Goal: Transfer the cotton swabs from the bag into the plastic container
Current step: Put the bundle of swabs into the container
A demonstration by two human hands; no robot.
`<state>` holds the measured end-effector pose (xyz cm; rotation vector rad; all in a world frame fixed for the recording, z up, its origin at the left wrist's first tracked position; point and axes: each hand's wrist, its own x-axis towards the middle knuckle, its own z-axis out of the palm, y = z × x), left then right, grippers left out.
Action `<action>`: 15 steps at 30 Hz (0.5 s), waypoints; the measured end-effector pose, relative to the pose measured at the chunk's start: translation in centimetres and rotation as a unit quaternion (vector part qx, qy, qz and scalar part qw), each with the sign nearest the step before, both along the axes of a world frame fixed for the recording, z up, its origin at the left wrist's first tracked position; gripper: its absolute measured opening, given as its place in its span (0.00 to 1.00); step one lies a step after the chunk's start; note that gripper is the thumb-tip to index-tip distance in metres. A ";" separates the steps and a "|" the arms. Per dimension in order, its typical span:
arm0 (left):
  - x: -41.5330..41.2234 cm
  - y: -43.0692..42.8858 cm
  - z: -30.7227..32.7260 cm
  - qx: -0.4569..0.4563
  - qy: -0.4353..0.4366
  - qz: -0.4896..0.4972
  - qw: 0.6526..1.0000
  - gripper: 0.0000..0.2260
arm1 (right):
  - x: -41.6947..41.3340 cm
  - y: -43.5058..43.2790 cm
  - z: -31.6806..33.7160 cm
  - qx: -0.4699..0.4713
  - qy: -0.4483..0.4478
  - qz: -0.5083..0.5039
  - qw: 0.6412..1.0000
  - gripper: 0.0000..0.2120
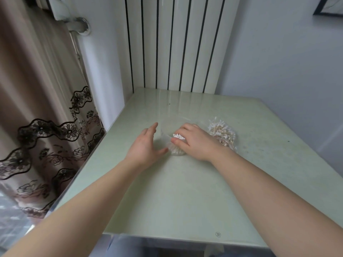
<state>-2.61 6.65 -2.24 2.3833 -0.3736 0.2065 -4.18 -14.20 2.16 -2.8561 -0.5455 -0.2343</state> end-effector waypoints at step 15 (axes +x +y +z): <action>-4.7 -3.5 1.8 -0.115 -0.160 -0.012 0.980 0.14 | -5.4 -2.9 -0.7 0.168 -0.164 -0.071 0.969 0.10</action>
